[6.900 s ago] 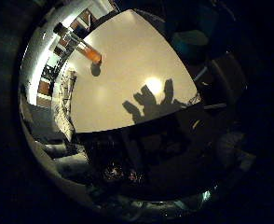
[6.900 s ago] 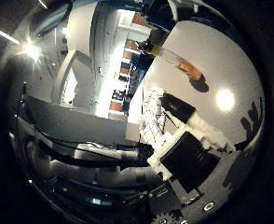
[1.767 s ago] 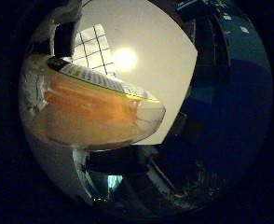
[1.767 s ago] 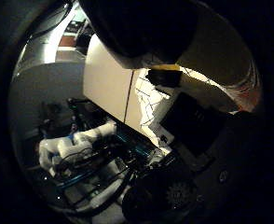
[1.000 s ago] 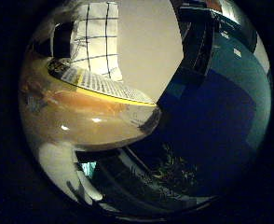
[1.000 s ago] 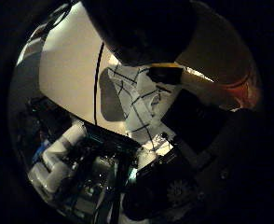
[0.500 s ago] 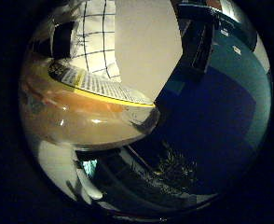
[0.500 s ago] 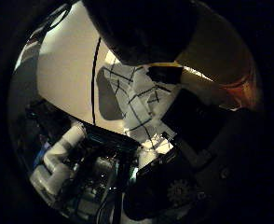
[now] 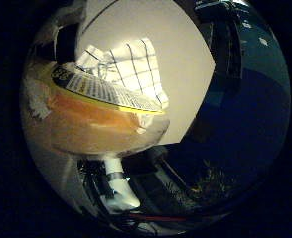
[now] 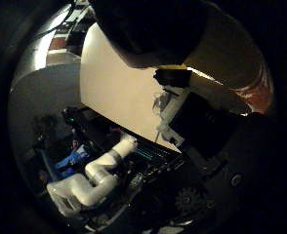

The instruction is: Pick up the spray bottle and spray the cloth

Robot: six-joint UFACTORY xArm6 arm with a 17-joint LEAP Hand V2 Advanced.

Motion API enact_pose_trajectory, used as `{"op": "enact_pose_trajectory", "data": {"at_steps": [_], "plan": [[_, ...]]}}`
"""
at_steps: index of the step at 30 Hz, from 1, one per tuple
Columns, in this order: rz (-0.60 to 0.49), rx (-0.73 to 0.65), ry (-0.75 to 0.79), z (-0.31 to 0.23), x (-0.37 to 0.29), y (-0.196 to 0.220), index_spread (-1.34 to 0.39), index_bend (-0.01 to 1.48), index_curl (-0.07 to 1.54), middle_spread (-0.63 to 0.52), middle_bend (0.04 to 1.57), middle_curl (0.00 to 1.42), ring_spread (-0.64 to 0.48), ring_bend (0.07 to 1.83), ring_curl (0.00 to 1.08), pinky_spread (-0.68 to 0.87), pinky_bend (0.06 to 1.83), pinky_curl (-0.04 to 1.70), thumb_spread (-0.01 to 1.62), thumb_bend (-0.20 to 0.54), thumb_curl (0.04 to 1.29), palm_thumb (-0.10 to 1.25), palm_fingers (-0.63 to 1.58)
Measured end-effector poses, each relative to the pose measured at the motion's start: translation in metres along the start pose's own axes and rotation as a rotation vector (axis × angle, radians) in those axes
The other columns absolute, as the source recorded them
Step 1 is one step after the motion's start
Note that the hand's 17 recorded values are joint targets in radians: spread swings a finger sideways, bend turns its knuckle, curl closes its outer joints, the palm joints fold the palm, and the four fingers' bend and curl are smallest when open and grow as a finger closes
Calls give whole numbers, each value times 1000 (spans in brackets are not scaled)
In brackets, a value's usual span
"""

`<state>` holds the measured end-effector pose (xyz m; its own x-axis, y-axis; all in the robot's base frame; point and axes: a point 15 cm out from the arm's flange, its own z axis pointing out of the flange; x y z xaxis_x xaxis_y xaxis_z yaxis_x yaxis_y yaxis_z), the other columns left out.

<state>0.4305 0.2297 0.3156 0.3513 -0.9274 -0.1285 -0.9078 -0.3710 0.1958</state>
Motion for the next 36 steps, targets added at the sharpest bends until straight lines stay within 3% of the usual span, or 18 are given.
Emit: {"op": "enact_pose_trajectory", "data": {"at_steps": [8,23,36], "plan": [[-82,196,-245,-28,-62,-41,-222,1169,883,-138,1367,827,-239,1318,859,-204,1085,1247,1054,-15,449,1047,1108],[-272,389,-668,-41,-138,-68,-218,1179,875,-135,1381,814,-240,1323,861,-206,1084,1247,1084,-13,439,1043,1111],[-368,500,-954,2,-151,-67,-215,1185,866,-135,1379,806,-233,1334,847,-208,1078,1249,1083,-13,441,1056,1110]]}}
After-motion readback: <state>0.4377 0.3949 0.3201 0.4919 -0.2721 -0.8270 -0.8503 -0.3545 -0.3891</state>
